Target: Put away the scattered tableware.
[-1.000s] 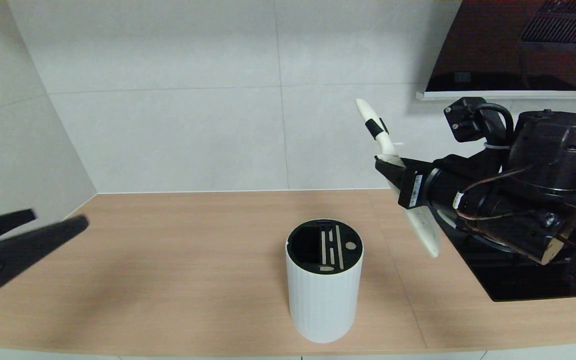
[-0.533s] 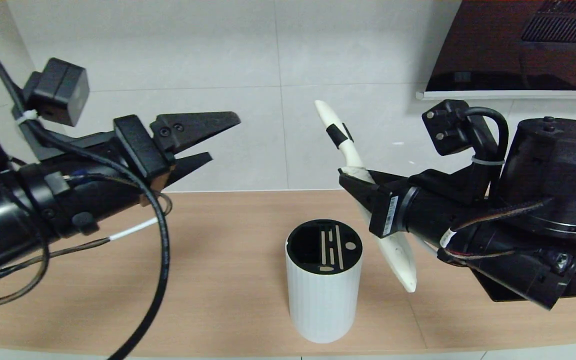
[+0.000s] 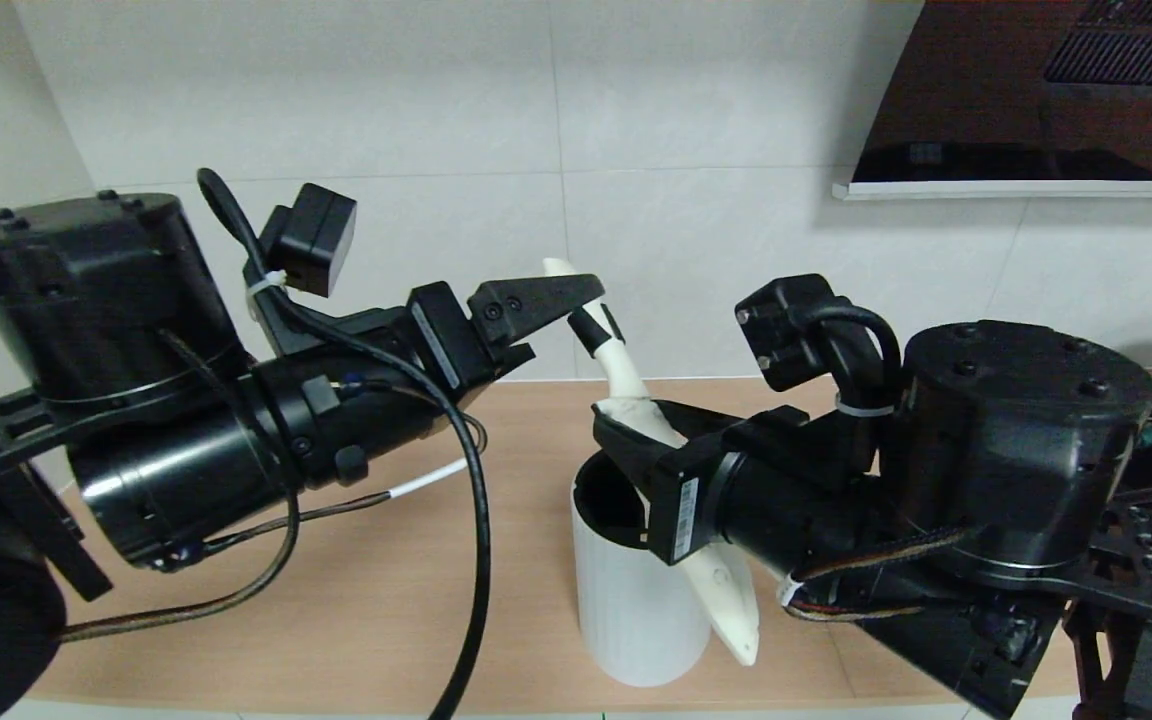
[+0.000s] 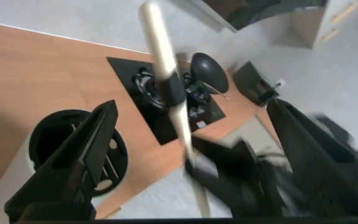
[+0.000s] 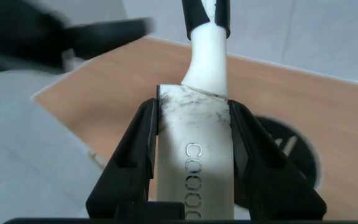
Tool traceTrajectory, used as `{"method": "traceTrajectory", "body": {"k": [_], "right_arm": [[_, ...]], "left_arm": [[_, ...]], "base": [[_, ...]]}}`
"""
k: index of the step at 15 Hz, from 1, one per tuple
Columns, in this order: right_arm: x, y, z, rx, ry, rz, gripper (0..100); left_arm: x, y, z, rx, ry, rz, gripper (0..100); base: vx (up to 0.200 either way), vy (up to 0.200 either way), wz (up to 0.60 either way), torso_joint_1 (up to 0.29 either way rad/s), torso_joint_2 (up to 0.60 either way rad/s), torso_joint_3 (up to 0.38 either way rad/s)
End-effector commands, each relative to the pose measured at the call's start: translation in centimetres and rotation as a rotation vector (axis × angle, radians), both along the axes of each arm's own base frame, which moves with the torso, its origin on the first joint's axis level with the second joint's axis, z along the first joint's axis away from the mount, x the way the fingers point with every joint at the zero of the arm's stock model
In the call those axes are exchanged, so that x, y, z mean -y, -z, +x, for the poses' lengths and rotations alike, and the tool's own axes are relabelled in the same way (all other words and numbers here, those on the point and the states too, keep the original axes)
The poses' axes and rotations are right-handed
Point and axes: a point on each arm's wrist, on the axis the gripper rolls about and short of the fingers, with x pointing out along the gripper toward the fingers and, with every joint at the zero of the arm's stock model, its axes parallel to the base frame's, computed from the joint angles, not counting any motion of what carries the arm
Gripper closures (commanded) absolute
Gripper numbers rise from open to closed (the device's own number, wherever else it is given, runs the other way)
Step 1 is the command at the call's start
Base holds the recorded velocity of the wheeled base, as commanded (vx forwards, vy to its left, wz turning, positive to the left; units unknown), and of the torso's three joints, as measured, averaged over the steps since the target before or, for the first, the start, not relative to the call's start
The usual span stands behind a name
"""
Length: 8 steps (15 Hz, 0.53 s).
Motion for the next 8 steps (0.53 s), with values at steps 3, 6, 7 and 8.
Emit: {"method": "traceTrajectory", "body": {"k": [3, 6, 7, 8], "right_arm": [[-0.77, 0.73, -0.78, -0.012, -0.034, -0.019, 100], [-0.94, 0.85, -1.18, -0.013, -0.046, -0.021, 100], [-0.94, 0.85, -1.18, -0.013, -0.046, -0.021, 100], [-0.92, 0.83, -1.13, -0.012, -0.045, -0.019, 100]], "left_arm": [[1.7, 2.06, 1.07, -0.043, -0.004, 0.036, 0], [1.76, 2.06, 1.09, -0.034, -0.007, 0.03, 0], [1.77, 2.01, 1.04, -0.033, -0.005, 0.029, 0], [1.79, 2.06, 1.07, -0.034, -0.005, 0.03, 0]], "base": [[0.0, 0.0, 0.0, 0.0, 0.0, 0.0], [0.0, 0.0, 0.0, 0.0, 0.0, 0.0], [0.0, 0.0, 0.0, 0.0, 0.0, 0.0], [0.0, 0.0, 0.0, 0.0, 0.0, 0.0]]}}
